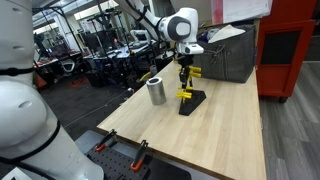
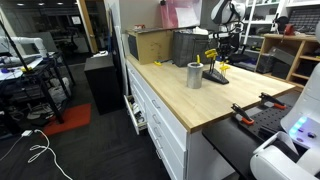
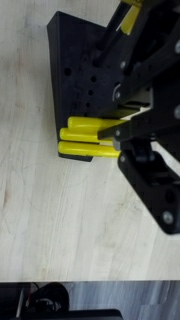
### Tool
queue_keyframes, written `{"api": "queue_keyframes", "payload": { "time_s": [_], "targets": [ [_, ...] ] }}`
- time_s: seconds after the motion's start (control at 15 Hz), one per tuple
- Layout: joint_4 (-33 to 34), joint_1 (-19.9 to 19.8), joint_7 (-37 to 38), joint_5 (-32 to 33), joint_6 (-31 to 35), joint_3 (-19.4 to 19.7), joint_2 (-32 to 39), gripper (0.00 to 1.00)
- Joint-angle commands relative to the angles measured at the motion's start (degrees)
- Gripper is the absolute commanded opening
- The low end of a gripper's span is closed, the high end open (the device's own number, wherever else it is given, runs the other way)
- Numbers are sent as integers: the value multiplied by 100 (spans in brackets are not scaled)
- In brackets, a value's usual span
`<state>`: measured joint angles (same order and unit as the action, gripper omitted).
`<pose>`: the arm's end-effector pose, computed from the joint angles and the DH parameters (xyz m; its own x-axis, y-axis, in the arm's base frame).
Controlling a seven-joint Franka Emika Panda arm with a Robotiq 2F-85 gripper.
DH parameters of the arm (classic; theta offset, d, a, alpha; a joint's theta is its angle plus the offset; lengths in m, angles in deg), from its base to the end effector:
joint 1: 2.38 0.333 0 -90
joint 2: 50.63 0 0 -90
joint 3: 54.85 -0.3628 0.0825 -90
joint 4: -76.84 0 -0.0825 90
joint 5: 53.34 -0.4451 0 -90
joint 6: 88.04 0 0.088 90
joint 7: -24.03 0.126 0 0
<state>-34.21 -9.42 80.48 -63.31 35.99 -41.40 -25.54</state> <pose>0.6207 -0.2177 0.2283 0.1169 -0.9850 -0.1273 -0.9795 -0.1355 0.1493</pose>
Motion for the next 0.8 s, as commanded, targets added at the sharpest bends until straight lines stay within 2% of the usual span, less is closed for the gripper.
{"api": "queue_keyframes", "payload": {
  "time_s": [0.0, 0.33, 0.73],
  "targets": [
    [-275, -21, -120, 225, -30, 66, -549, 4],
    [-334, -23, -313, 571, -249, 31, -975, 4],
    [-372, 43, -692, 528, -376, -174, -1394, 4]
  ]
}}
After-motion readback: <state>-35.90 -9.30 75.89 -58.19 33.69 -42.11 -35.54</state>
